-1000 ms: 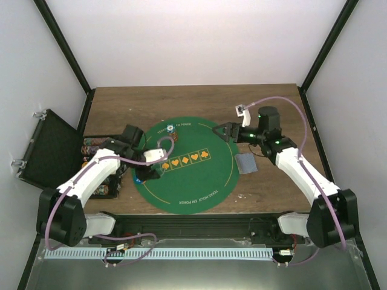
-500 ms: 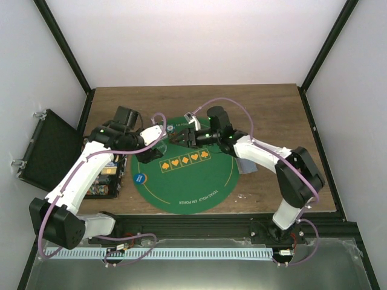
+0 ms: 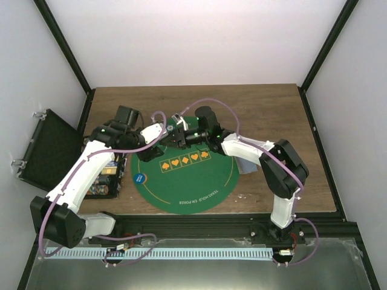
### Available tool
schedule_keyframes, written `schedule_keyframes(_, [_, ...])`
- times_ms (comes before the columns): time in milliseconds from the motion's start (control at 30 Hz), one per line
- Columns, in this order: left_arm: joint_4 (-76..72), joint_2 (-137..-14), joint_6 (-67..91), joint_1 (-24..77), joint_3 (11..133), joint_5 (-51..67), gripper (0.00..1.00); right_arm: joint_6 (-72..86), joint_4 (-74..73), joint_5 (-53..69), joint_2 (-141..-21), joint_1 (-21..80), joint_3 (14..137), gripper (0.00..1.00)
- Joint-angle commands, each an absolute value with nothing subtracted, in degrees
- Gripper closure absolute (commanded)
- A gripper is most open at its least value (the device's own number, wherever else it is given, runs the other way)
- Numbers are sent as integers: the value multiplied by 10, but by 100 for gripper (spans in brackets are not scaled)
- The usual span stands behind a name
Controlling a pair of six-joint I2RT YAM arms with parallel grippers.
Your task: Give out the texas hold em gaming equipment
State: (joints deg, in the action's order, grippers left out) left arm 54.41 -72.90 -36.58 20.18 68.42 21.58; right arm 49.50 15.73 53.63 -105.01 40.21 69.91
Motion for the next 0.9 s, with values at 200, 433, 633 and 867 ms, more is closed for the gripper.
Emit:
schedule_keyframes(200, [523, -735, -353, 205, 684, 198, 56, 432, 85, 536, -1038, 407, 733, 99])
schedule_keyframes(433, [581, -726, -355, 198, 668, 177, 5, 336, -16, 488, -927, 288, 621, 99])
schedule_keyframes(633, [587, -725, -356, 139, 609, 184, 3, 239, -100, 462, -962, 173, 608, 99])
schedule_keyframes(867, [566, -746, -365, 71, 528, 137, 3, 191, -134, 469, -1102, 139, 720, 99])
